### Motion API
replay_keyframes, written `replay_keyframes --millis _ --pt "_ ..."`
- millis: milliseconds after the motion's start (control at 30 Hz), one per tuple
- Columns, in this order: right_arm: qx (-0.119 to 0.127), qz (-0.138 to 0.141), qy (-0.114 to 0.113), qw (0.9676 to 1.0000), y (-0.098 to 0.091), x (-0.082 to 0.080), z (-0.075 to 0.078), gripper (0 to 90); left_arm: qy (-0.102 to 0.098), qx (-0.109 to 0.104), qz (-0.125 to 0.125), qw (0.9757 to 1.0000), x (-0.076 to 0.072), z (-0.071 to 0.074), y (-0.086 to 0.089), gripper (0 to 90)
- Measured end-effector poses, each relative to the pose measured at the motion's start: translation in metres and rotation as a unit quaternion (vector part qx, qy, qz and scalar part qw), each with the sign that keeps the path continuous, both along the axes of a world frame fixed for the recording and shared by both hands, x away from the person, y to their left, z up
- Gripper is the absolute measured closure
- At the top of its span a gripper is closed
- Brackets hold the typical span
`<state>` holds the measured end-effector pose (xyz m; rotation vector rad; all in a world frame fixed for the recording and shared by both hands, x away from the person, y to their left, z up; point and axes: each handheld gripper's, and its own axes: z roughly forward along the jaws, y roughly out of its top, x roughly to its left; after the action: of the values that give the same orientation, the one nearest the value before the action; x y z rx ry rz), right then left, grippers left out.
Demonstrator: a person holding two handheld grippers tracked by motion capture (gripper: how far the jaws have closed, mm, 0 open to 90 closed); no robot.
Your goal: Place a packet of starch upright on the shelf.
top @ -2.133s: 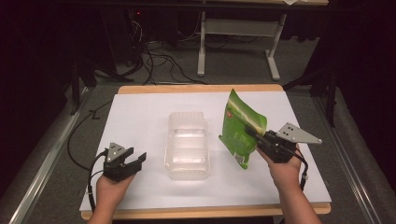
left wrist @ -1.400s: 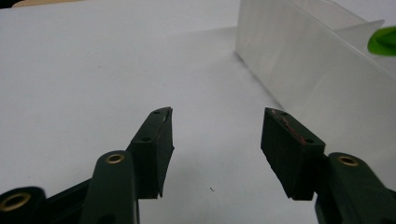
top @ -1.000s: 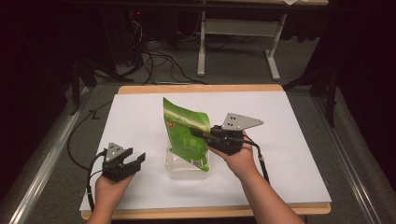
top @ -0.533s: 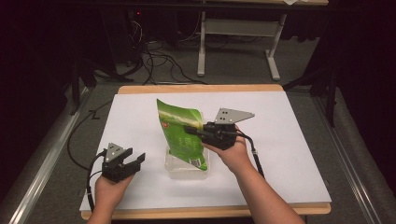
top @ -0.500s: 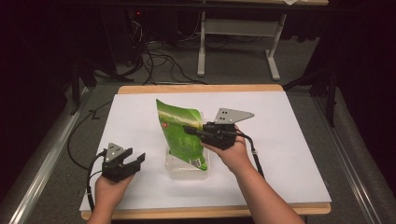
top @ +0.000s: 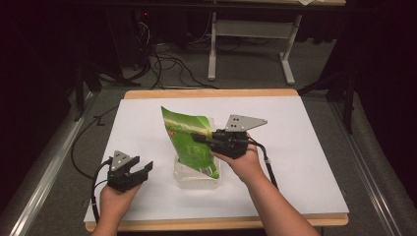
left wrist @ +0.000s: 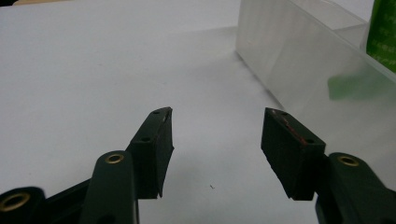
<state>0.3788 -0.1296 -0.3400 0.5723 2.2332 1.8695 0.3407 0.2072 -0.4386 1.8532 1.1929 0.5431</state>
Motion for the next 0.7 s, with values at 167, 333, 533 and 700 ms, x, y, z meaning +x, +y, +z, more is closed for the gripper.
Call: replay_keyframes --millis 167,333,533,700 --pt "-0.017 -0.007 0.006 0.9998 -0.005 0.008 -0.003 89.6 0.001 0.001 0.001 1.0000 0.000 -0.001 -0.001 44.0" --pt "-0.029 -0.029 0.009 0.9991 -0.011 0.017 -0.010 89.5 0.004 0.003 0.001 1.0000 0.000 -0.001 -0.001 44.0" --pt "-0.033 -0.039 0.002 0.9987 -0.008 0.023 -0.008 89.5 0.003 0.001 0.002 1.0000 0.000 -0.001 0.000 43.9" --pt "-0.053 -0.039 -0.016 0.9977 0.000 0.026 -0.004 89.5 0.003 0.003 0.001 1.0000 0.000 -0.001 -0.001 44.0"
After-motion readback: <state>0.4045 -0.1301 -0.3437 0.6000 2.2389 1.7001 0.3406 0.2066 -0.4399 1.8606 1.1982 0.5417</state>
